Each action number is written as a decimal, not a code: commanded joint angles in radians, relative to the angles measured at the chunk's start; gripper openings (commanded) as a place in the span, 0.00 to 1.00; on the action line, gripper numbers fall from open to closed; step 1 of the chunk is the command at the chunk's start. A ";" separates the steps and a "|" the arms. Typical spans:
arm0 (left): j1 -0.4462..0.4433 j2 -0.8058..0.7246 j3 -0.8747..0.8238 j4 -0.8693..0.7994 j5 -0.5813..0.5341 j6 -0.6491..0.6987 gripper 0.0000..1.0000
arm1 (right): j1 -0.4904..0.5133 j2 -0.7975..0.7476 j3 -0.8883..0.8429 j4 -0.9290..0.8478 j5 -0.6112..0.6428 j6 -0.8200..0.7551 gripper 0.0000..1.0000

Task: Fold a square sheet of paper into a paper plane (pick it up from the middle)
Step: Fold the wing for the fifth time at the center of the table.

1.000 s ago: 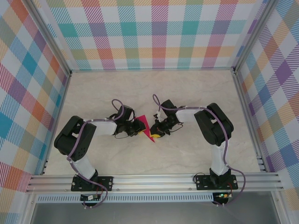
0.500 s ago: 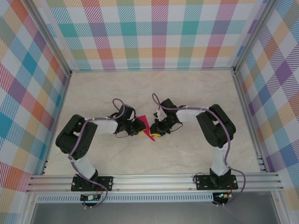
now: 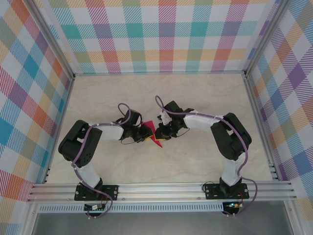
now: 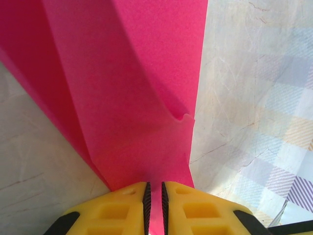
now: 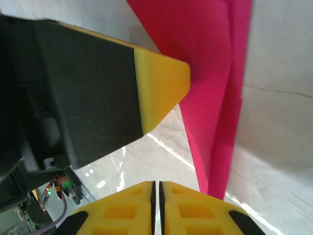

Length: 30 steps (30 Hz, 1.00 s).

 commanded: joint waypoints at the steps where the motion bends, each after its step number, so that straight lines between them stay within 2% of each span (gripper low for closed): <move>1: -0.009 0.025 0.013 -0.053 -0.035 0.010 0.17 | 0.010 0.042 0.014 -0.011 -0.026 -0.008 0.12; 26: -0.009 0.026 0.008 -0.062 -0.045 0.010 0.17 | 0.010 0.130 -0.024 -0.012 -0.059 -0.019 0.12; 30: -0.009 0.027 0.007 -0.060 -0.044 0.009 0.17 | 0.010 0.107 -0.021 -0.007 -0.062 -0.013 0.12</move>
